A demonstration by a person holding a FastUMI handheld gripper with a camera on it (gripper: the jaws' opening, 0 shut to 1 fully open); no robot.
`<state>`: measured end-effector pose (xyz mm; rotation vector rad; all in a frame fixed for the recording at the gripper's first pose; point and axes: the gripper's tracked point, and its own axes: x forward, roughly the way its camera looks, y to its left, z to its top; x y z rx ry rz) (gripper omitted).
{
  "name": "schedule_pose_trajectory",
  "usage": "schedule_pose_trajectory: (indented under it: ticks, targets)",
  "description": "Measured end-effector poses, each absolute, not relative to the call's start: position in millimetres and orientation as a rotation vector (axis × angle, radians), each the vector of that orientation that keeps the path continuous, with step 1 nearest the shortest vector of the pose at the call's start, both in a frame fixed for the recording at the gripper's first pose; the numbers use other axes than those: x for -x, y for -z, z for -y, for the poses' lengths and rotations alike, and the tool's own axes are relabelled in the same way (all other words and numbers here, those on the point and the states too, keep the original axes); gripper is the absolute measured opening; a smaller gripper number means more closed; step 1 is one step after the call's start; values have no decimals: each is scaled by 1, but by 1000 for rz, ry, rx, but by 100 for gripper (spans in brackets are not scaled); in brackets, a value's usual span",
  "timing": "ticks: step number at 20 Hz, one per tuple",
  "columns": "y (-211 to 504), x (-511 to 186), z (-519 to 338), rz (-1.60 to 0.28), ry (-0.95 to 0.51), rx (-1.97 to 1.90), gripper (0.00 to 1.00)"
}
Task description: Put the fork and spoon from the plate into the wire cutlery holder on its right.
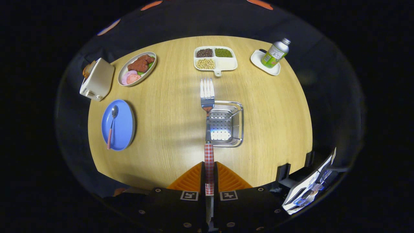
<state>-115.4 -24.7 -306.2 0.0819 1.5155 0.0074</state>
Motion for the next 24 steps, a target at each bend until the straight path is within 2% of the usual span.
schedule_pose_trajectory:
  ticks: [8,24]
  targets:
    - [311,135,47,-1654,-89,-71,11]
    - [328,131,58,-1914,-189,-43,11]
